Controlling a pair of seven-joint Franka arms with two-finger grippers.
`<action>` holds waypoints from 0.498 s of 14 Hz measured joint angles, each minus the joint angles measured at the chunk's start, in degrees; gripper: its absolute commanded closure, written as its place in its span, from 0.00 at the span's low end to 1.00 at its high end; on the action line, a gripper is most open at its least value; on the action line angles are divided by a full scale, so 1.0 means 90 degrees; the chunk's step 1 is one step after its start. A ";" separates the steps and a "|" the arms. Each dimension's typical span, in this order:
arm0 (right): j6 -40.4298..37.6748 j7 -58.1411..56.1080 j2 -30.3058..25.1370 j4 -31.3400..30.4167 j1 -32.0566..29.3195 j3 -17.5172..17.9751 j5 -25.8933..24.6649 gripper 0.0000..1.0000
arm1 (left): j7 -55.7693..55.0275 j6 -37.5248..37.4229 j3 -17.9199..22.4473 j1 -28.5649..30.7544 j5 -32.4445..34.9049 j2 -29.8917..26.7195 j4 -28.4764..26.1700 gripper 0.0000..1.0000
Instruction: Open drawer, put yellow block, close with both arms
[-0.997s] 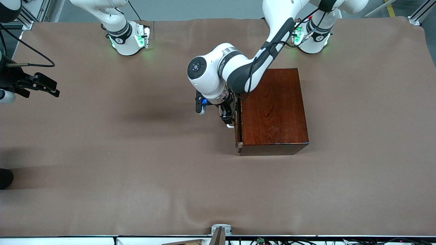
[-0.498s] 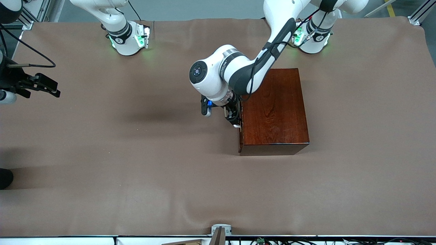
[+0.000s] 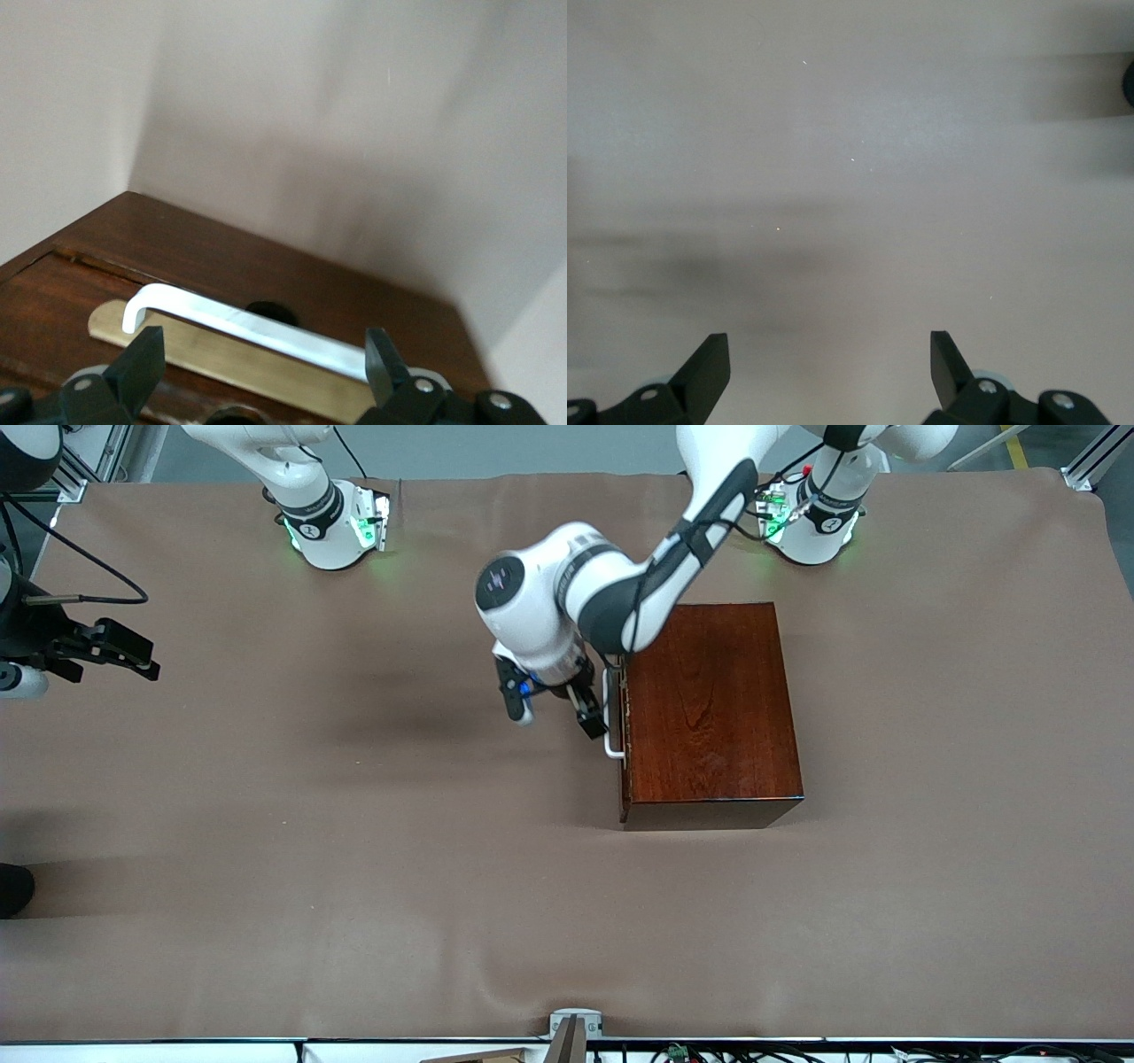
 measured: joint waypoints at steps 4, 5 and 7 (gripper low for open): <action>0.0003 0.0000 0.0000 0.0033 0.0000 -0.0003 0.0000 0.00 | -0.2894 -0.0091 -0.0070 0.0000 -0.0374 -0.0980 0.0066 0.00; 0.0003 0.0000 0.0000 0.0036 0.0000 -0.0002 0.0000 0.00 | -0.3497 -0.0240 -0.0039 0.0080 -0.0460 -0.1237 0.0063 0.00; 0.0003 0.0000 0.0001 0.0036 0.0001 0.0002 0.0000 0.00 | -0.4270 -0.0625 -0.0016 0.0398 -0.0532 -0.1658 0.0055 0.00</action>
